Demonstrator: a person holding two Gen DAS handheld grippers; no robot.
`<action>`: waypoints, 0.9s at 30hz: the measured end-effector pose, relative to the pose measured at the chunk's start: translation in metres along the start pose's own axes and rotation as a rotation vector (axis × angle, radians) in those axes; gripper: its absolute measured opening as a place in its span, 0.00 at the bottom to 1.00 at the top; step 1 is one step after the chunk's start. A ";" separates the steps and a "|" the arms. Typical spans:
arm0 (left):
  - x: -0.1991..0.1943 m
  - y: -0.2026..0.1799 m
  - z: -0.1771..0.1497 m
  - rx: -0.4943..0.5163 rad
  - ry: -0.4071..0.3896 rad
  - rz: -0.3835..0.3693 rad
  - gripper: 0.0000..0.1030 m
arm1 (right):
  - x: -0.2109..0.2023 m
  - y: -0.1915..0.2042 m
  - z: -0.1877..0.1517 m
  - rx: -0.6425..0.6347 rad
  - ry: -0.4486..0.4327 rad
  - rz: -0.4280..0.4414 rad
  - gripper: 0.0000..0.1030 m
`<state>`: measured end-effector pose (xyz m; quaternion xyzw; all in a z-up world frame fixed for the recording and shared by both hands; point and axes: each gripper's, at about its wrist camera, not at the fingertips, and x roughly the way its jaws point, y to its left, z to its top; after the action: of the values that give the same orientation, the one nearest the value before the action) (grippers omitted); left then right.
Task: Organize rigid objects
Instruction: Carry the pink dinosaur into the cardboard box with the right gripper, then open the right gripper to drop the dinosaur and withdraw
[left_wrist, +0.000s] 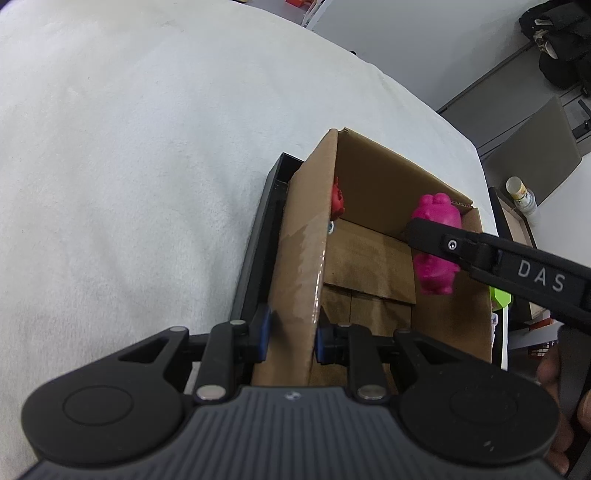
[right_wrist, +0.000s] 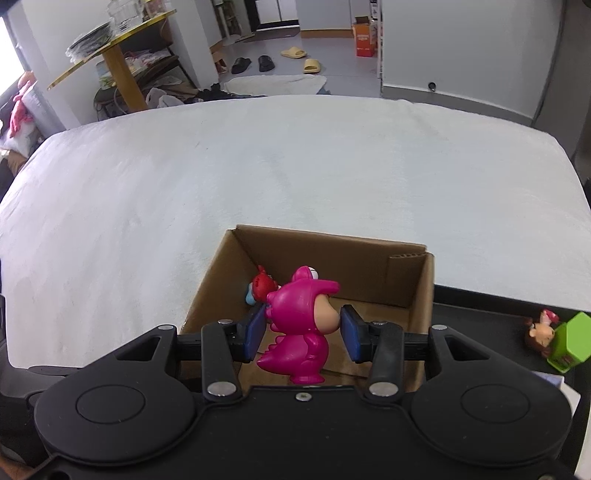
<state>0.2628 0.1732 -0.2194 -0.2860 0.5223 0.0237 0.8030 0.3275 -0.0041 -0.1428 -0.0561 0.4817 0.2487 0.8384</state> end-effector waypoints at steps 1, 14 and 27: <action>0.000 0.001 0.000 -0.002 0.000 -0.001 0.21 | -0.001 0.000 0.000 -0.001 -0.004 -0.006 0.45; -0.002 -0.002 -0.001 -0.006 -0.011 0.010 0.22 | -0.024 -0.016 -0.015 0.034 0.008 -0.029 0.45; -0.004 -0.005 -0.003 -0.020 -0.030 0.039 0.22 | -0.061 -0.047 -0.033 0.091 -0.026 -0.076 0.47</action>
<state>0.2606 0.1685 -0.2147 -0.2835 0.5153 0.0491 0.8073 0.2987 -0.0777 -0.1164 -0.0328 0.4791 0.1950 0.8552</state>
